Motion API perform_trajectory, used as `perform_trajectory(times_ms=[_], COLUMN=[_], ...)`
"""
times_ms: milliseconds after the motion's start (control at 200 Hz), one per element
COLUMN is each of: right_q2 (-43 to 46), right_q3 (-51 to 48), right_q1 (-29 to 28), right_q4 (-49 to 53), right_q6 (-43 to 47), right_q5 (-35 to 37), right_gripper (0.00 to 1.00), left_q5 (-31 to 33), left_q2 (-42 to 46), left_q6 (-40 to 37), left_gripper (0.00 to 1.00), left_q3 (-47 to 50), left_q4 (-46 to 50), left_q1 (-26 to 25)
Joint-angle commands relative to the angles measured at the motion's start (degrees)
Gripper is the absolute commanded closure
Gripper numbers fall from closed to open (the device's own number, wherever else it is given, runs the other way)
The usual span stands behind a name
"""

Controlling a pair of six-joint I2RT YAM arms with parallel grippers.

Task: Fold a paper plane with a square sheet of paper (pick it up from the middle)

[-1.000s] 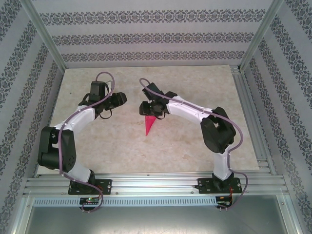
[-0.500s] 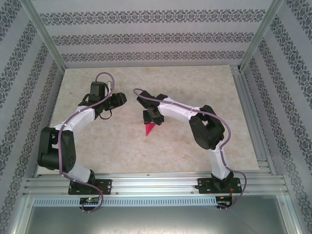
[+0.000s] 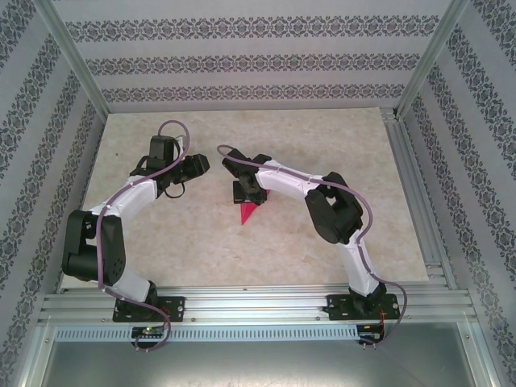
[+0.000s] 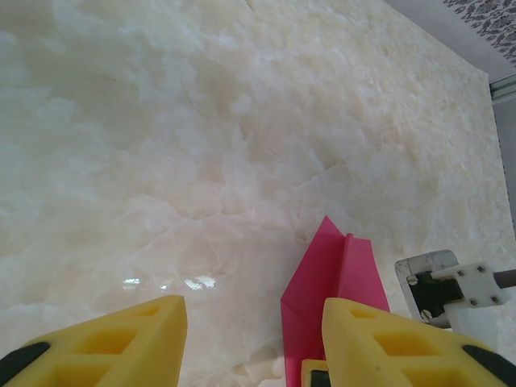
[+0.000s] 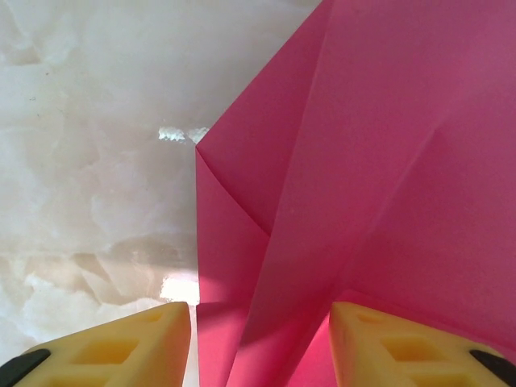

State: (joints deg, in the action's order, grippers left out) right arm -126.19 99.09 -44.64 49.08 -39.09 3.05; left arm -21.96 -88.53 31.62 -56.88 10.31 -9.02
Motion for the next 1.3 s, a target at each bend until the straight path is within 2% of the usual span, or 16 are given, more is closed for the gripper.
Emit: perform_trajectory(times_ms=[0, 100, 195, 250, 445, 535, 585, 634, 774, 879, 1044, 1159, 1294], right_q2=[-1.9, -3.1, -2.7, -1.9, 1.7, 3.7, 5.0, 6.2, 9.3, 13.0, 16.6, 14.0, 8.5], right_q3=[2.8, 5.1, 4.6, 2.9, -1.2, -3.2, -4.4, -5.8, -7.3, -10.9, -18.3, -18.1, -13.3], right_q1=[-0.8, -1.1, -1.5, -1.4, -1.4, -1.1, -1.1, -0.8, 0.9, 4.9, 17.2, 23.7, 25.7], right_q4=[2.3, 5.6, 6.9, 5.9, 3.6, 2.8, 2.0, 0.2, 0.0, -2.5, -10.2, -11.0, -7.6], right_q6=[-0.9, -0.4, -0.4, -0.6, -1.4, -1.8, -2.1, -1.7, -0.3, 4.3, 13.3, 18.5, 22.3], right_q5=[2.8, 6.0, 8.4, 8.2, 7.9, 7.7, 8.1, 7.2, 8.6, 7.6, -3.9, -10.0, -9.6], right_gripper=[0.51, 0.52, 0.58, 0.63, 0.69, 0.82, 0.85, 0.95, 0.96, 0.98, 0.98, 0.97, 0.94], left_q5=[-0.8, -1.0, -1.3, -1.3, -1.5, -1.4, -1.5, -1.5, -1.7, -1.9, -2.2, -2.6, -3.0], left_q2=[0.3, 0.3, 0.1, 0.1, -0.4, -0.4, -0.4, -0.5, -0.5, -0.3, 0.2, 0.9, 1.9], left_q6=[-0.7, -0.7, -0.8, -0.9, -1.0, -1.0, -0.9, -0.8, -0.8, -0.8, -0.5, -0.1, 0.3], left_gripper=[0.51, 0.51, 0.51, 0.51, 0.51, 0.51, 0.51, 0.51, 0.51, 0.51, 0.51, 0.51, 0.51], left_q3=[0.3, 0.4, 0.5, 0.3, 0.1, -0.1, -0.2, -0.3, -0.7, -0.9, -0.9, -0.4, 0.4], left_q4=[-0.8, -0.8, -0.9, -0.9, -0.7, -0.5, -0.6, -0.6, 0.2, 0.6, 0.9, 0.8, 0.4], left_q1=[0.2, 0.2, 0.2, 0.3, 0.2, 0.2, 0.2, 0.2, 0.3, 0.3, 0.2, 0.3, 0.1])
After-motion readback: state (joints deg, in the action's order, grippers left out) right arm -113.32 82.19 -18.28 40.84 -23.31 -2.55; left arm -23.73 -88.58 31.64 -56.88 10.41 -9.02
